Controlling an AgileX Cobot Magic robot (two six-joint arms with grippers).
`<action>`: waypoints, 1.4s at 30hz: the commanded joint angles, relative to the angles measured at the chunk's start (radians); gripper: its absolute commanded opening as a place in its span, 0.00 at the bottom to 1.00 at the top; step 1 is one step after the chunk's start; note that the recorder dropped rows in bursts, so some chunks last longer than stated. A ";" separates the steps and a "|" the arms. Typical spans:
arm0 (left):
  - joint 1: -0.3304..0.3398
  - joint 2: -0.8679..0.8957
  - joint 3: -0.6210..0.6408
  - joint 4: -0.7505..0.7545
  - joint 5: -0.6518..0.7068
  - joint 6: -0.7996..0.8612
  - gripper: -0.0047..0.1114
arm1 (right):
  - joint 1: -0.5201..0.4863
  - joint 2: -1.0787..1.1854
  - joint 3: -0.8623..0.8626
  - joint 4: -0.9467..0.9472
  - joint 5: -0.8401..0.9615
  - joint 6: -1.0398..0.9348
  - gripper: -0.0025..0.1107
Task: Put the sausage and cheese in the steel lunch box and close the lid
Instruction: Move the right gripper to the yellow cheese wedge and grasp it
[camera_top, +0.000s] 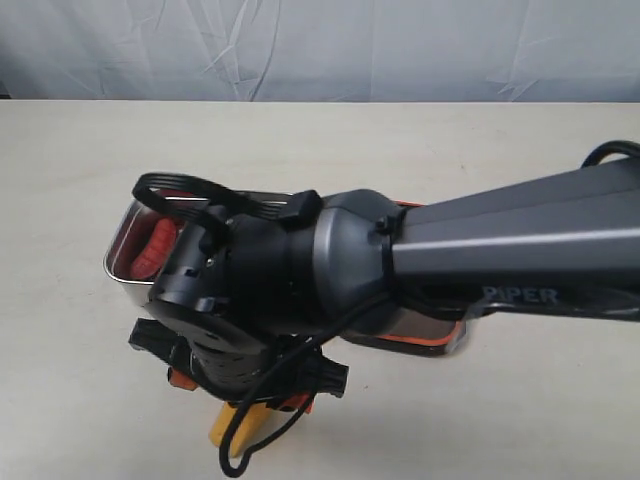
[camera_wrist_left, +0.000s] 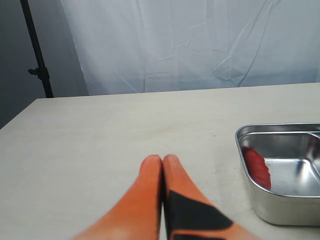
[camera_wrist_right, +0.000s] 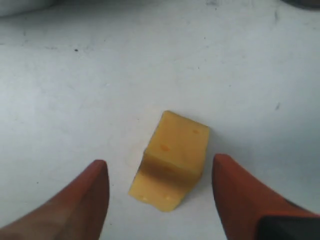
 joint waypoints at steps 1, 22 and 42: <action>0.006 -0.006 0.005 -0.002 -0.009 0.000 0.04 | -0.001 0.018 0.002 -0.013 -0.002 0.011 0.53; 0.003 -0.006 0.005 -0.002 -0.004 0.000 0.04 | -0.001 0.070 0.002 -0.011 -0.019 0.026 0.53; 0.003 -0.006 0.005 -0.002 -0.004 0.000 0.04 | 0.017 0.000 0.002 -0.074 0.038 -0.012 0.02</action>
